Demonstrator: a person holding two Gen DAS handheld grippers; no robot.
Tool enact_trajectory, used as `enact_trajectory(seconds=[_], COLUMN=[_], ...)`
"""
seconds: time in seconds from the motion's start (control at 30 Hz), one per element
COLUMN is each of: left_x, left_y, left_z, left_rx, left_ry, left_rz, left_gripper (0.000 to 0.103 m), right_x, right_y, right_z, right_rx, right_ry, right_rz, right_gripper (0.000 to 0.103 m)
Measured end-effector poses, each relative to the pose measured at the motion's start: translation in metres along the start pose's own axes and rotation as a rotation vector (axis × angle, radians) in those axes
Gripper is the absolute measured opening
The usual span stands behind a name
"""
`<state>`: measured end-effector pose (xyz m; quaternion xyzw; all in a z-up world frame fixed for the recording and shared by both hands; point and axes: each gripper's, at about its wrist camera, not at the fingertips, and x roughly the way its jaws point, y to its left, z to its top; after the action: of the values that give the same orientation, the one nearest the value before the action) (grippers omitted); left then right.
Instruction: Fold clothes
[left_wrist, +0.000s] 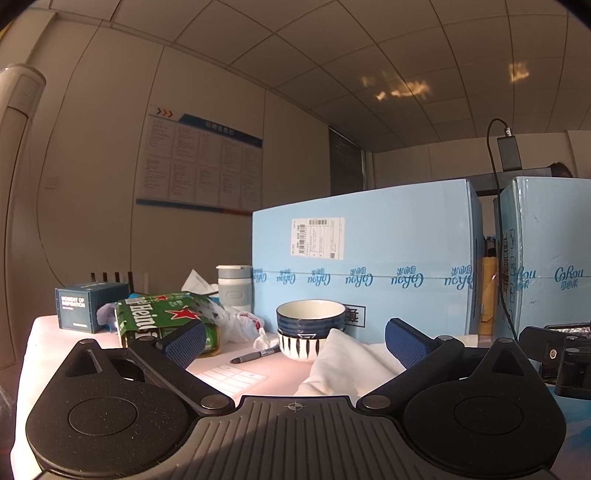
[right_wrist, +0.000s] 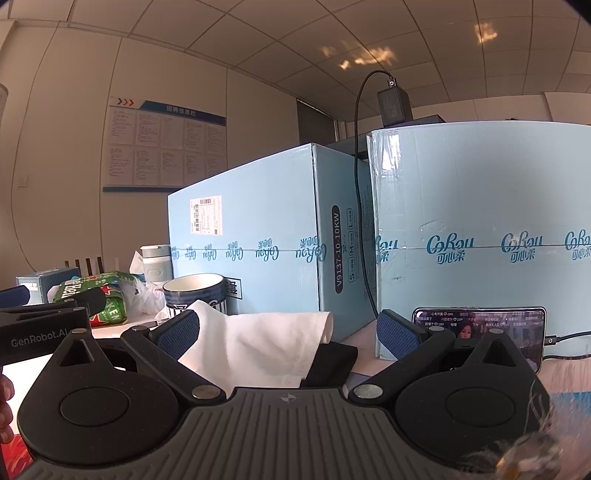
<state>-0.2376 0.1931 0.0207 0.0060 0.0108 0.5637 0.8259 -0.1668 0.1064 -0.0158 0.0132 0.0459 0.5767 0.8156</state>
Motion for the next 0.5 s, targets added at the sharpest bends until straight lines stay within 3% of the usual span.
enact_trajectory(seconds=[0.5], left_x=[0.0010], left_y=[-0.0010], left_z=[0.0001], left_rx=[-0.001], left_ry=[0.002], left_rz=[-0.003], left_gripper=[0.103], right_x=[0.0009], right_y=[0.0002], right_z=[0.0005], right_rx=[-0.002], right_ry=[0.004], right_rz=[0.001], right_gripper=[0.103])
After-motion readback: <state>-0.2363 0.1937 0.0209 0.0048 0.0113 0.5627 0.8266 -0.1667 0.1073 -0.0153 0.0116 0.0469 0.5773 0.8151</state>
